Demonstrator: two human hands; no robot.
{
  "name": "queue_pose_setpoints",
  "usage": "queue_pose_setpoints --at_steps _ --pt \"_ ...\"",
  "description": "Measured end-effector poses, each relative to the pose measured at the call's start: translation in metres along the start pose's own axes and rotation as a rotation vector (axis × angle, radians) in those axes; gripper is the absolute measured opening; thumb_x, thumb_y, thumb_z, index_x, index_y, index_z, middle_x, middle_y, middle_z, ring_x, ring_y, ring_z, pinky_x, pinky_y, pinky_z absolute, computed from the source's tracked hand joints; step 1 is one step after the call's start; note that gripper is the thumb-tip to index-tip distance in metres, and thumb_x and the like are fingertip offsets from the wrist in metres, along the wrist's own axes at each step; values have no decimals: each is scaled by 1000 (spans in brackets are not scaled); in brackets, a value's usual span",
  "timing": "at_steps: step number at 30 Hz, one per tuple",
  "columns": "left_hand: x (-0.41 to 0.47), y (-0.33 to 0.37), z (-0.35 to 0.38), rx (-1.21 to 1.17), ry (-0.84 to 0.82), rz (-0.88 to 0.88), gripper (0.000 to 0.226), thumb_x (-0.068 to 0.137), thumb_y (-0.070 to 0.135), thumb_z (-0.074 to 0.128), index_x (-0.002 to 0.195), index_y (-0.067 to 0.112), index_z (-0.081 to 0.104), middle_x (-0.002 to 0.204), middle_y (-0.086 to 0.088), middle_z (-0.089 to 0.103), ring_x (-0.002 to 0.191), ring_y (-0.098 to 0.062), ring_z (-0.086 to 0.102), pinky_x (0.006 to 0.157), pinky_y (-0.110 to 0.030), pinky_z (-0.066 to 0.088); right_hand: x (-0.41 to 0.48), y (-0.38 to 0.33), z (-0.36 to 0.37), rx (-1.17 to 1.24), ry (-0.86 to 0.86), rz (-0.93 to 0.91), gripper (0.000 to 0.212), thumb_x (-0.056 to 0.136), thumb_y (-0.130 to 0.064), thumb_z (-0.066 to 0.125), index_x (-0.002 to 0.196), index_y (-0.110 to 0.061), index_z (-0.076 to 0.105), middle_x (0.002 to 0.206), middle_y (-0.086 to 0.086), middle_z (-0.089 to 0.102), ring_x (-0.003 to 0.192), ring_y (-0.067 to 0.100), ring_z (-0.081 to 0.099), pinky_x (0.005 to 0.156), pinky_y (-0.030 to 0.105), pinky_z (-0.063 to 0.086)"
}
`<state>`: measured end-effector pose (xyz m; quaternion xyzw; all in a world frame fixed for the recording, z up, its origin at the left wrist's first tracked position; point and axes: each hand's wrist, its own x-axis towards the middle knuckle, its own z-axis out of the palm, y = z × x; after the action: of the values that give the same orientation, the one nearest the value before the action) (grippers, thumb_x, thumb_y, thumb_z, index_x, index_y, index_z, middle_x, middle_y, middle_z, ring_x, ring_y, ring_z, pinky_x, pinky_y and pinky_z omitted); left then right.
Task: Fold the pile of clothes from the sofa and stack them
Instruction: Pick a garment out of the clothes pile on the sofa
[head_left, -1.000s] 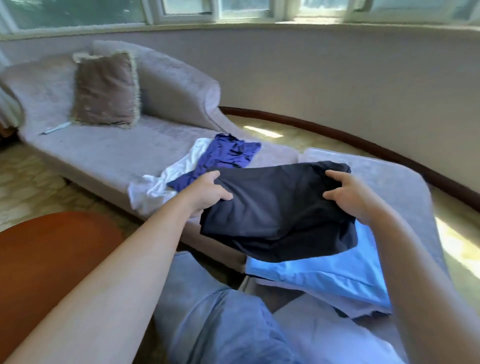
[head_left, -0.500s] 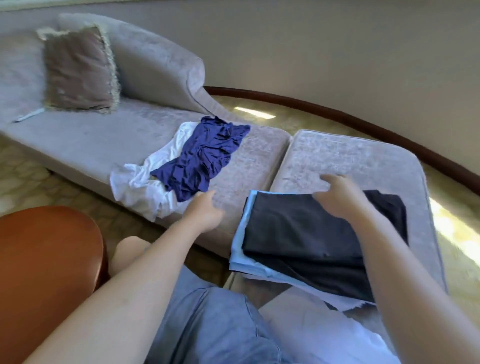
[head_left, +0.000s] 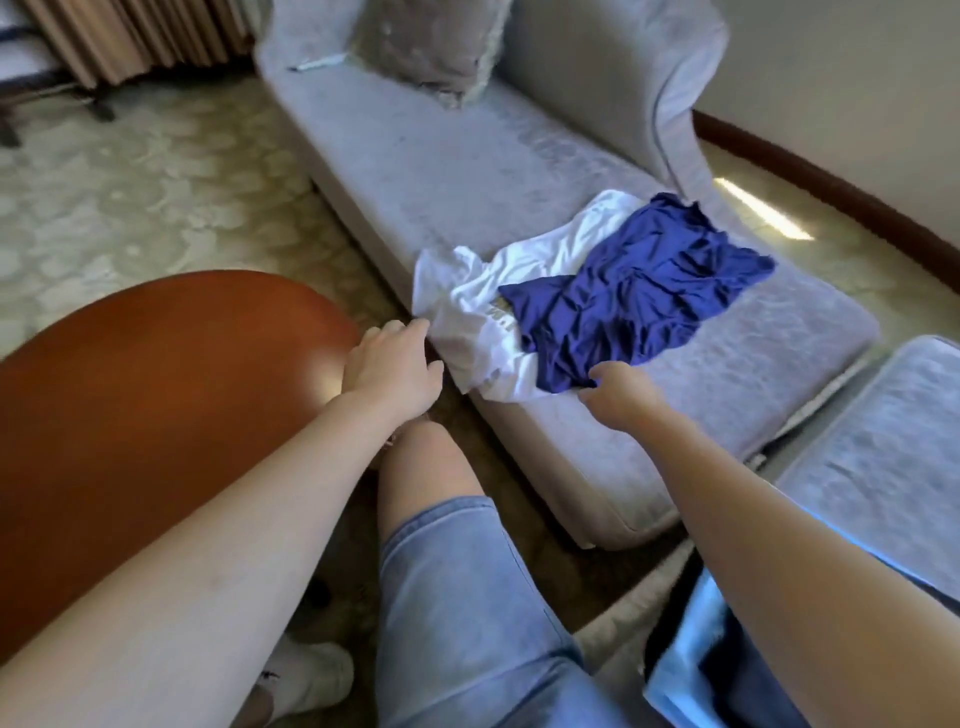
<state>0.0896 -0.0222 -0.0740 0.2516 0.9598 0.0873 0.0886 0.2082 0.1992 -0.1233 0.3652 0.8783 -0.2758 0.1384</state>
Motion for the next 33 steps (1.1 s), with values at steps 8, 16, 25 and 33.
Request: queue_pose_setpoints --at_steps 8,16,25,33 --pt "54 -23 35 -48 -49 -21 48 94 37 51 138 18 44 130 -8 55 121 -32 48 95 -43 43 87 17 36 162 79 318 73 96 -39 52 151 -13 11 150 21 26 124 44 44 99 53 45" --pt "67 -31 50 -165 -70 -29 53 94 34 53 143 19 41 131 -6 56 124 -30 48 101 -43 42 95 16 43 259 228 259 69 93 -7 40 155 -23 13 104 16 63 70 27 54 52 32 41" --pt "37 -18 14 -179 -46 -4 53 95 30 52 145 20 37 134 -5 53 126 -30 44 102 -42 41 24 -9 12 385 554 -26 44 99 -15 38 142 -16 47 93 9 66 75 25 59 65 36 50" --pt "-21 2 -42 -272 16 139 71 86 47 64 147 25 34 140 0 49 130 -26 43 99 -39 43 -66 -91 -60 468 777 -321 41 96 -10 43 134 -16 58 84 9 68 75 24 61 72 40 50"
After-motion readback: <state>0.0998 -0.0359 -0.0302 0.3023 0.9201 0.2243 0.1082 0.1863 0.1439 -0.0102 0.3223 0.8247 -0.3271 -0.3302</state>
